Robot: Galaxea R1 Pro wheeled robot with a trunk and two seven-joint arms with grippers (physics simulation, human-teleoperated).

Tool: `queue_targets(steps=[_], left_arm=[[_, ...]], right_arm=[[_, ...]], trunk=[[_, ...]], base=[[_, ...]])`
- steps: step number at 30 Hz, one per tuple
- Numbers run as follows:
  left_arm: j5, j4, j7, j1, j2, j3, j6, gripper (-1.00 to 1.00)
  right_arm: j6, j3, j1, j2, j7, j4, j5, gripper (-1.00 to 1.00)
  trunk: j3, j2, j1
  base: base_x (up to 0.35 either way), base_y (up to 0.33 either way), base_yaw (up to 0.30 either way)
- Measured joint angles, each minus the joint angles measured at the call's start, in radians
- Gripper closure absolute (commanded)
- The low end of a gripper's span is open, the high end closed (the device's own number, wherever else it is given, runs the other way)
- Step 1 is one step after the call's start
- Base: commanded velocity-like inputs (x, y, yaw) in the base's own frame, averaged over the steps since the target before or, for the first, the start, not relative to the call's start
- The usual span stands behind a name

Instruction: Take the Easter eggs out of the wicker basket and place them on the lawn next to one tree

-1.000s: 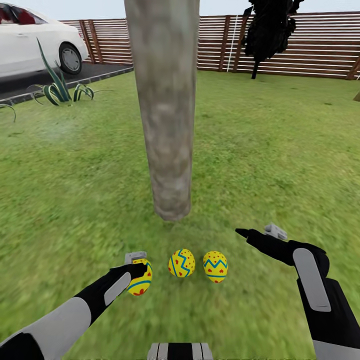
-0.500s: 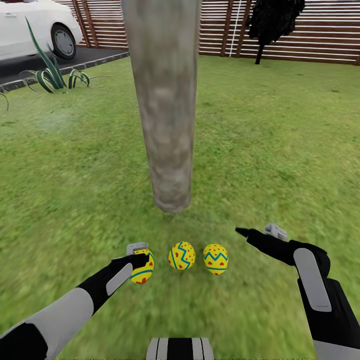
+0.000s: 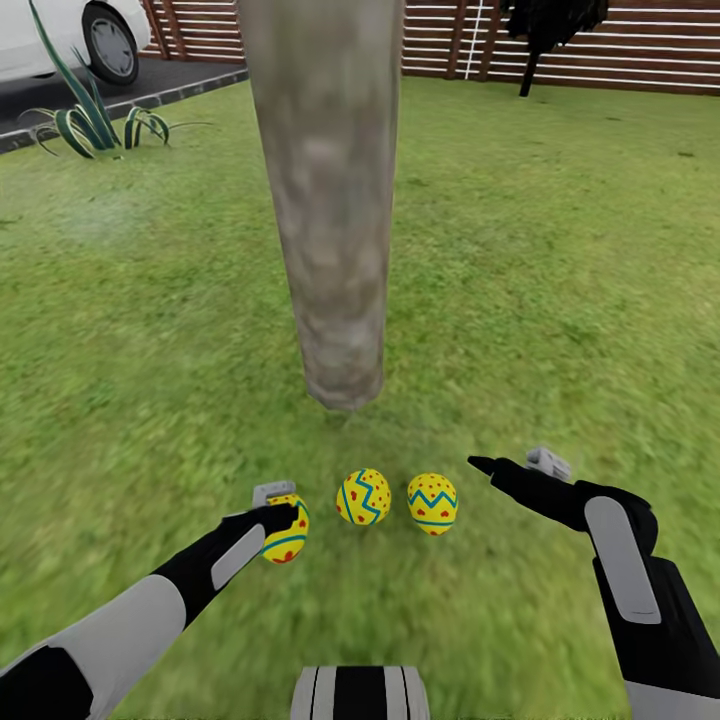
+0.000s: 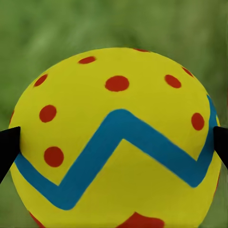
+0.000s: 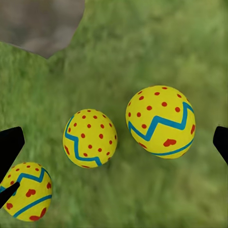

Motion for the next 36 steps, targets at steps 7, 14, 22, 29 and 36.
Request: queue_targets(steps=[7,14,22,29,36], left_arm=[[0.000,-0.050,0.002,-0.014,0.001,-0.001,0.003,1.00],[0.000,-0.053,0.003,-0.026,0.004,-0.001,0.003,1.00],[0.000,-0.053,0.002,-0.026,0.004,-0.001,0.003,1.00],[0.000,-0.053,0.003,-0.026,0.004,-0.001,0.003,1.00],[-0.015,-0.061,0.002,-0.027,0.004,0.001,0.005,1.00]], right_arm=[[0.001,0.005,-0.001,0.000,0.000,0.000,0.000,-1.00],[0.001,0.007,-0.001,0.002,0.000,0.000,0.000,-1.00],[0.002,0.013,-0.001,0.004,0.000,0.000,0.000,-1.00],[0.002,0.013,-0.001,0.004,0.000,0.000,0.000,-1.00],[0.002,0.013,-0.001,0.004,0.000,0.000,0.000,-1.00]], trunk=[[-0.027,-0.002,0.003],[-0.050,-0.003,0.006],[-0.070,-0.004,0.008],[-0.097,-0.006,0.011],[-0.112,-0.007,0.013]], base=[[0.000,0.000,0.000],[0.000,0.000,0.000],[0.000,0.000,0.000],[0.000,0.000,0.000],[0.000,0.000,0.000]])
